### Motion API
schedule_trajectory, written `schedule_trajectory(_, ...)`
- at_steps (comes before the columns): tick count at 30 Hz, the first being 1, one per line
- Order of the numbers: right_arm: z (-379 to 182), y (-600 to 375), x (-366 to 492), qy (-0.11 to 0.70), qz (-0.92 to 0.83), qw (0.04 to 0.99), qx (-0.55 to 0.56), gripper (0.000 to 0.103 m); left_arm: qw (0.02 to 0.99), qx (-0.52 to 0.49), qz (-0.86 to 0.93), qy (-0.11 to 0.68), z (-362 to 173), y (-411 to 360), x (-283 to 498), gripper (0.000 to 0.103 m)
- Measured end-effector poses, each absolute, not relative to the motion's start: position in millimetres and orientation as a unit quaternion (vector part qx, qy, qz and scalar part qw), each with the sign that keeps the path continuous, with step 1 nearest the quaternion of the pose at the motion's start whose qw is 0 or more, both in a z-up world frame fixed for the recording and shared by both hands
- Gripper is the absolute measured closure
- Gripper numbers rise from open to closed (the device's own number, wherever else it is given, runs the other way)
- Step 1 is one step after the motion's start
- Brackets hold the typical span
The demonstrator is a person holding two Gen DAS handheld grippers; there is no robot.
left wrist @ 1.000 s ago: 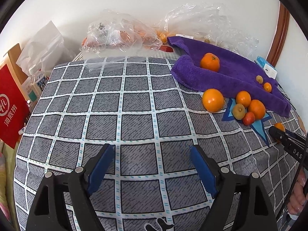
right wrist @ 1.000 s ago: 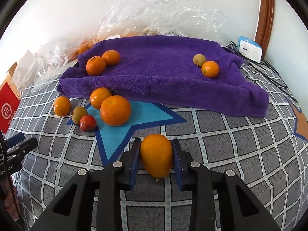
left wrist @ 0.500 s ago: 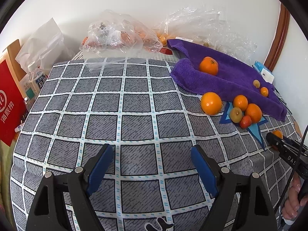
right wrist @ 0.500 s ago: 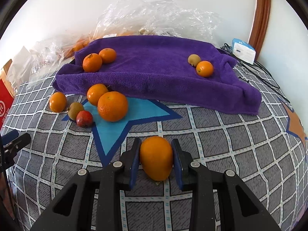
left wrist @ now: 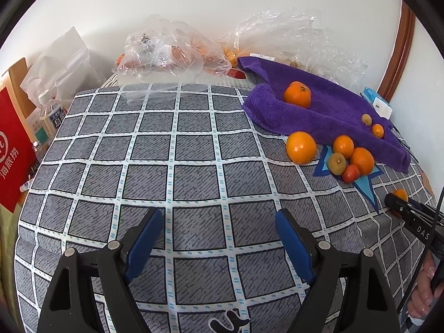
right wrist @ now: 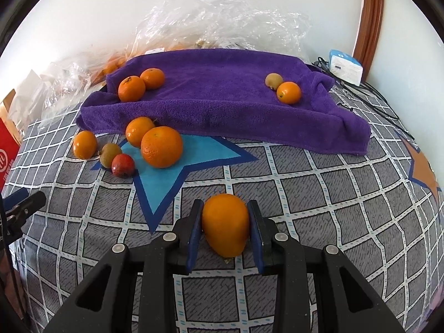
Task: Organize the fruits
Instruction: 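Lift the oval orange with the right tool while the left tool moves toward a loose orange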
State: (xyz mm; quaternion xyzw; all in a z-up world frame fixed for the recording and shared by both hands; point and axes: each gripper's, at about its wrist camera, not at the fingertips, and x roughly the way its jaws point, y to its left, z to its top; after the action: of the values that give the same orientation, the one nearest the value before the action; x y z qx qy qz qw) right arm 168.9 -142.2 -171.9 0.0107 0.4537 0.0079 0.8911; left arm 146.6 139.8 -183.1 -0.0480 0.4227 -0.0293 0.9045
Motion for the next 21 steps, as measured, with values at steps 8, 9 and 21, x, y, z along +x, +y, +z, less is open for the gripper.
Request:
schedule_trajectory(8, -161, -154, 166, 0.442, 0.013, 0.897, 0.008, 0.072, 0.903, -0.074, -0.032, 0.422, -179, 145, 142, 0.023)
schedule_trajectory(9, -160, -157, 167, 0.445, 0.012, 0.896, 0.005, 0.072, 0.902, -0.078, -0.035, 0.422, -178, 144, 141, 0.023)
schedule_trajectory(21, -156, -211, 170, 0.442, 0.025, 0.897, 0.017, 0.072, 0.896, -0.115, -0.047, 0.427, -163, 89, 168, 0.025)
